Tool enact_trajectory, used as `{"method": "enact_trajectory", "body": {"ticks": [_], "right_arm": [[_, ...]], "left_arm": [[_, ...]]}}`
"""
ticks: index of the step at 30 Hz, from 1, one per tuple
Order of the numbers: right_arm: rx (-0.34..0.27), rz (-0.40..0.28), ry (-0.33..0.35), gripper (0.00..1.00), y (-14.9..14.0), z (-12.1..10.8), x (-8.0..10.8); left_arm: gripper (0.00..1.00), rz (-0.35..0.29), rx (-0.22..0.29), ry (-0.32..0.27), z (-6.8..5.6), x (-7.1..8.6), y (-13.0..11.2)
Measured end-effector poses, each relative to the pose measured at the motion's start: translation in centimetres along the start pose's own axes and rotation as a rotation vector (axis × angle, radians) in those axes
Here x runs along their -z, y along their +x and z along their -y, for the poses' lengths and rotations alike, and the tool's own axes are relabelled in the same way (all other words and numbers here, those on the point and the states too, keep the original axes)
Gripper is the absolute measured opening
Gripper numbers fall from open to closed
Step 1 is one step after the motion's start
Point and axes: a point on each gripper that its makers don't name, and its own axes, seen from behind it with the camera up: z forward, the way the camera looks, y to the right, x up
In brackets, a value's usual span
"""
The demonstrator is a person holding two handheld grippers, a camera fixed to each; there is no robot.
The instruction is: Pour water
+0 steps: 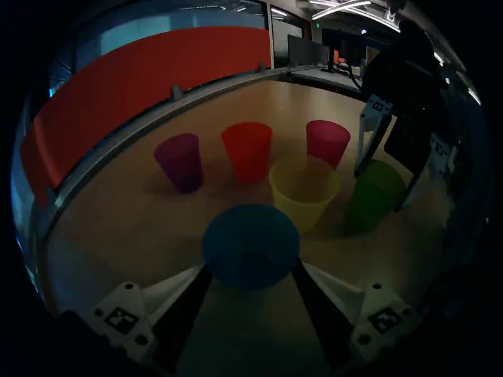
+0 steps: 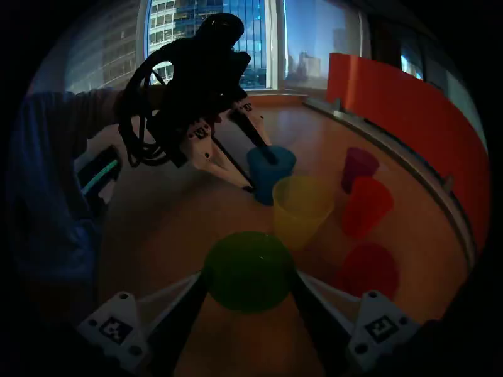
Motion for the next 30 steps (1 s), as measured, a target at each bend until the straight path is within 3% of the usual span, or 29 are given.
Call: {"method": "enact_trajectory", "body": {"ticks": [10,30], "right_arm": [[-0.016,0.016,-0.021,1.0,-0.8,-0.3,0.2],[-0.055,0.024,-0.1,1.0,-4.3,-1.0,4.2]], "left_arm": [[0.91,0.01,0.008,0.0,-0.2,0.3,-0.5],[0.91,0.014,0.038,0.039,-0.8,3.2,-2.6]]}}
